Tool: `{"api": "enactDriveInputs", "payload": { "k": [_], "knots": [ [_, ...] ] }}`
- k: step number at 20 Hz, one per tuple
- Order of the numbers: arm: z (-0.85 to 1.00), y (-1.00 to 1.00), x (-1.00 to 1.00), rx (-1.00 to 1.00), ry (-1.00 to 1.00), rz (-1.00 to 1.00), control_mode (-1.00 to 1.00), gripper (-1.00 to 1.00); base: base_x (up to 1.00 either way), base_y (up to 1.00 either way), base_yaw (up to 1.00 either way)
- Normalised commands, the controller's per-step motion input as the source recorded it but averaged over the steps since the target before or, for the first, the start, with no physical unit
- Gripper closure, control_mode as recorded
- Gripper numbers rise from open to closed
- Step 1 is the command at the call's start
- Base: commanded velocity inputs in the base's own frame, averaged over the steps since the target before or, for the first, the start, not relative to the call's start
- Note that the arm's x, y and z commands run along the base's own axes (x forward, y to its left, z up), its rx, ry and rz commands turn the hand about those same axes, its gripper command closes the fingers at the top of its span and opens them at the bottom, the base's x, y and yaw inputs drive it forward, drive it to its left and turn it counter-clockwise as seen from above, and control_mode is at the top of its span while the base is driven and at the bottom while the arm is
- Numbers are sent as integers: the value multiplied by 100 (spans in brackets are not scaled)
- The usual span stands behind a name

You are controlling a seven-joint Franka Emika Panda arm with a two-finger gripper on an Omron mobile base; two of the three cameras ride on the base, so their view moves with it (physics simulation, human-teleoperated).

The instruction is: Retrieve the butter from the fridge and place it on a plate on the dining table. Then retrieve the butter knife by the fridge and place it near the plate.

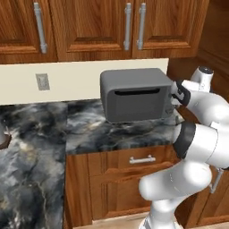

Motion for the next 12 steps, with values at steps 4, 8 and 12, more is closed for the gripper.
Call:
{"api": "enactDriveInputs", "payload": {
  "k": [4,8,12],
  "knots": [
    [0,0,0,0,0,0,100,-100,66,6,-11],
    [0,0,0,0,0,0,100,-100,46,0,-4],
    [-84,6,5,-19,19,-8,-100,-100,0,0,0]
  ]
}}
